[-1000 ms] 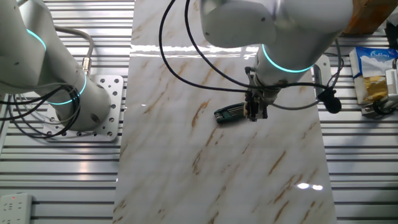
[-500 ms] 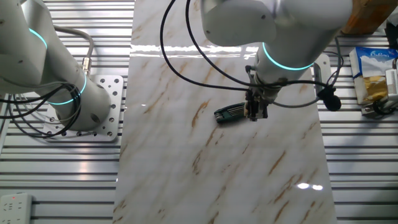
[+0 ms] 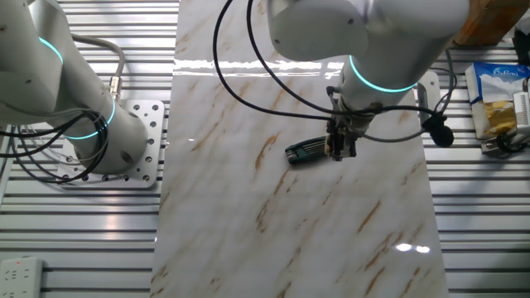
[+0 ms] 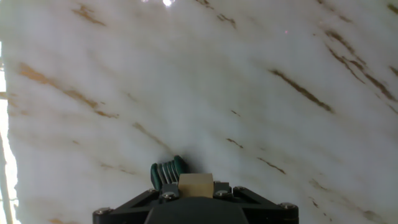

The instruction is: Pick up the small block on the left and move it to the right

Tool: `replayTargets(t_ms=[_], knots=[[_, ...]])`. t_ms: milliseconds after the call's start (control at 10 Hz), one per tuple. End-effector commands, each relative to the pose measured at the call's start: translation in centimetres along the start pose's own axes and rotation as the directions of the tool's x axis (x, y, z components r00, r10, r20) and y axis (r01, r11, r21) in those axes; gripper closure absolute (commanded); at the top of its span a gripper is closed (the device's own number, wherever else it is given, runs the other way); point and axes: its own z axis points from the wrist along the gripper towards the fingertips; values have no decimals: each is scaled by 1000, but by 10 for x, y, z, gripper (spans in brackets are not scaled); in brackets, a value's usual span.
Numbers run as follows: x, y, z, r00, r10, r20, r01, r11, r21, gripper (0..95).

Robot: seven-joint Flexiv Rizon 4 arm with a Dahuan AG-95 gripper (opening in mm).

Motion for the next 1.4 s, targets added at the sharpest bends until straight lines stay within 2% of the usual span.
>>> replayTargets(t_ms=[100, 300, 400, 1400], knots=[[0, 0, 0, 987, -162, 1, 162, 987, 0, 950], [0, 0, 0, 975, -222, 7, 222, 975, 14, 950], [0, 0, 0, 984, -178, -2, 178, 983, 44, 950], [0, 1, -1, 980, -198, 11, 197, 980, 42, 950]])
